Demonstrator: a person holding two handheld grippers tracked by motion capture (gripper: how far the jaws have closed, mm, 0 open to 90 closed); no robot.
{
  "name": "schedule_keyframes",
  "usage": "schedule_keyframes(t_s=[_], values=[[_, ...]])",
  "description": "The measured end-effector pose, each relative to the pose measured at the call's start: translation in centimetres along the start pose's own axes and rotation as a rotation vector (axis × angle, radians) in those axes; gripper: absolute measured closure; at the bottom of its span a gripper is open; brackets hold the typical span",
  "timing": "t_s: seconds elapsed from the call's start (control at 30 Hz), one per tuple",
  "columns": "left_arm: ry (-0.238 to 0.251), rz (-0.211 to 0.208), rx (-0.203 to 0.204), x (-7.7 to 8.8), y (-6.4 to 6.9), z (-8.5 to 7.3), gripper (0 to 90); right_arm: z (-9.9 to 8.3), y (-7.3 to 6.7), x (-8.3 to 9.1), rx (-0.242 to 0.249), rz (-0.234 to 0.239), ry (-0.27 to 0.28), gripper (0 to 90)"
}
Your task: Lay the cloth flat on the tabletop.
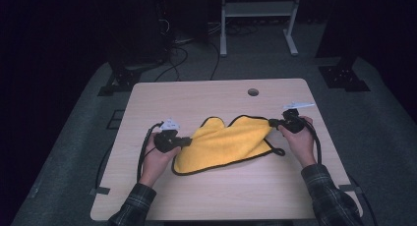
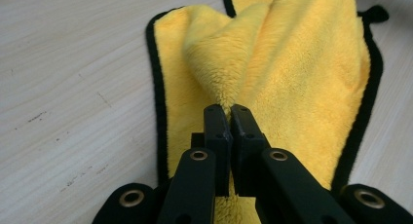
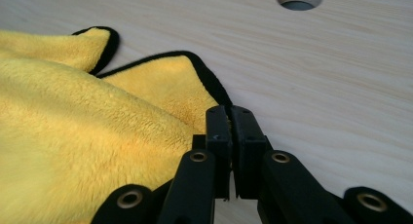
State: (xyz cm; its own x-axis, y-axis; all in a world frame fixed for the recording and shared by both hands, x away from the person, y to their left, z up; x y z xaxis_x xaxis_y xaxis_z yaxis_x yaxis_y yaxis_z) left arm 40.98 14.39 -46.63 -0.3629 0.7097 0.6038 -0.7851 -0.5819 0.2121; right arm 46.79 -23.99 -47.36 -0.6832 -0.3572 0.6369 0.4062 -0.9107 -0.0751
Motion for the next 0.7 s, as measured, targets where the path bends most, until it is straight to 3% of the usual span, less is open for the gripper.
schedule_keyframes(t_s=[0.1,0.13,0.27,0.47,0.7], values=[[-0.015,0.012,-0.009,-0.3,0.0,0.0,86.6,-0.1,0.2,0.2,-0.007,0.005,0.008,85.9],[-0.024,0.029,-0.024,-0.6,0.1,-0.1,85.3,-0.3,-0.1,0.0,0.016,0.003,0.003,84.7],[-0.013,0.054,-0.028,-0.1,0.1,-0.2,72.6,-0.4,-0.1,0.4,0.009,0.015,0.04,62.8],[-0.003,0.078,-0.032,1.4,0.4,-1.3,57.5,-1.7,0.0,2.5,0.046,0.041,0.044,59.6],[0.002,0.091,-0.047,3.3,1.1,-2.9,54.3,-4.2,-0.1,4.4,0.095,0.077,0.015,55.6]])
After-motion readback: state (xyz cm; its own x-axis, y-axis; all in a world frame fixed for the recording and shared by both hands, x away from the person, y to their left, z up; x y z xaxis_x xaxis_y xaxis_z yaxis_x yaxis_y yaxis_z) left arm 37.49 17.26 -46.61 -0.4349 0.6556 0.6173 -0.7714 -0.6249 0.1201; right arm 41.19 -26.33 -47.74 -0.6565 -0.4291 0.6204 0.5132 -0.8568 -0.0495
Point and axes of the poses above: each handheld gripper's, and its own axes: x roughly backward along the jaws, z roughly out of its top, y roughly to its right, the point moved 5 cm from there along -x, roughly forward along the jaws, and after that the axes turned 8 degrees about -z, right-handed, at the moved point
